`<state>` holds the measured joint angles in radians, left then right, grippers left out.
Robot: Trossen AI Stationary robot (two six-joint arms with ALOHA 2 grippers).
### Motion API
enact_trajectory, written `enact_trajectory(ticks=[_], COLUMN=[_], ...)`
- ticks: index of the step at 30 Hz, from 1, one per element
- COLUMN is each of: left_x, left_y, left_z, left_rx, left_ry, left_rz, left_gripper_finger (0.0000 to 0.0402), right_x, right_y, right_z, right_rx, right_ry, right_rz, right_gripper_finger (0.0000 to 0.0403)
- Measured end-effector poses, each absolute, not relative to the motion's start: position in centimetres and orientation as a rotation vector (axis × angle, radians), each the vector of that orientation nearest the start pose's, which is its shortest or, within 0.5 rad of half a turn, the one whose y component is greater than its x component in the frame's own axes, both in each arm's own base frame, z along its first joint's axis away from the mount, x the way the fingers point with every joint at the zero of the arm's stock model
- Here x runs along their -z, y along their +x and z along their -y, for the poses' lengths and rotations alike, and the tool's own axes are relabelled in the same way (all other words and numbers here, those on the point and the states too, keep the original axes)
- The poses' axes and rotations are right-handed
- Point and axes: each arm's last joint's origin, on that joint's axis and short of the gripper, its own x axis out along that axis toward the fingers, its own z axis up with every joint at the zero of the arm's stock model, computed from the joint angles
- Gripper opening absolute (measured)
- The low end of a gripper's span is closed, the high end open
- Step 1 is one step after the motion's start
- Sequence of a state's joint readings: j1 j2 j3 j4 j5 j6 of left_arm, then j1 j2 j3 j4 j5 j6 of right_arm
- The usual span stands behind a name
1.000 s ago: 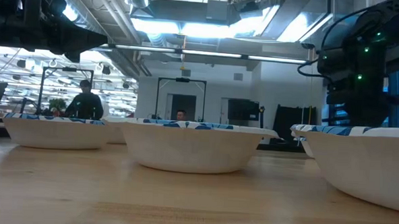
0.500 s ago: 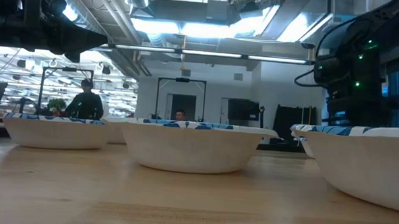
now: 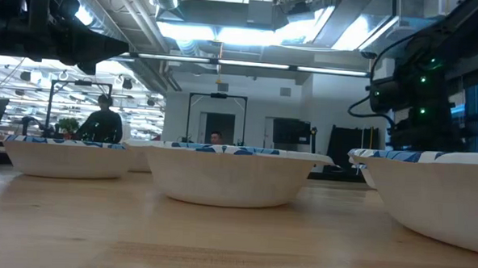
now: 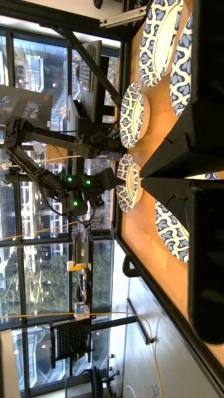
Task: Nest bowls inside each other
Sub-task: Stack the bowl on top of the bowl on the table
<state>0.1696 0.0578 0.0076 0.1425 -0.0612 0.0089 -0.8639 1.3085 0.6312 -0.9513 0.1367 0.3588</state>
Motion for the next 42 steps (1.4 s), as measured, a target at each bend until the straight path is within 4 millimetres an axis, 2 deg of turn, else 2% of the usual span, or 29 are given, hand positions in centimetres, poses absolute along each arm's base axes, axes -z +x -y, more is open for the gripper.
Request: enact_trajectory(ticks=[4,13,15,21,27,36,42], left_x=[-17.5,-17.5,-17.5,-17.5,-17.5,-17.5,-17.5], left_y=[9.9,9.9,9.9,9.9,9.9,9.9,9.9], left_z=[-1.9,-1.9,-1.9,-1.9,-1.9,-1.9,-1.9], left_rx=[-0.231,-0.231,-0.231,-0.231,-0.231,-0.231,-0.231], left_ry=[0.014,0.014,0.015,0.015,0.015,0.015,0.015], left_rz=[0.091,0.091,0.091,0.091,0.091,0.091,0.091], left_gripper_finger=[0.0000,0.0000,0.0000,0.0000,0.0000,0.0000,0.0000], right_x=[-15.5,-15.5,-15.5,-15.7,-17.6,-22.9,-27.0], right_y=[11.2,11.3,11.4,11.6,12.7,14.4,16.0], right_z=[13.7,13.7,13.8,14.1,15.2,17.2,18.0], right_rx=[1.056,1.030,1.016,1.010,0.989,0.970,0.844], right_ry=[0.851,0.844,0.849,0.840,0.816,0.745,0.748], right_rz=[-1.428,-1.421,-1.411,-1.379,-1.303,-1.173,-1.007], right_gripper_finger=[0.0159,0.0028,0.0010,0.0009,0.0007,0.0006,0.0006])
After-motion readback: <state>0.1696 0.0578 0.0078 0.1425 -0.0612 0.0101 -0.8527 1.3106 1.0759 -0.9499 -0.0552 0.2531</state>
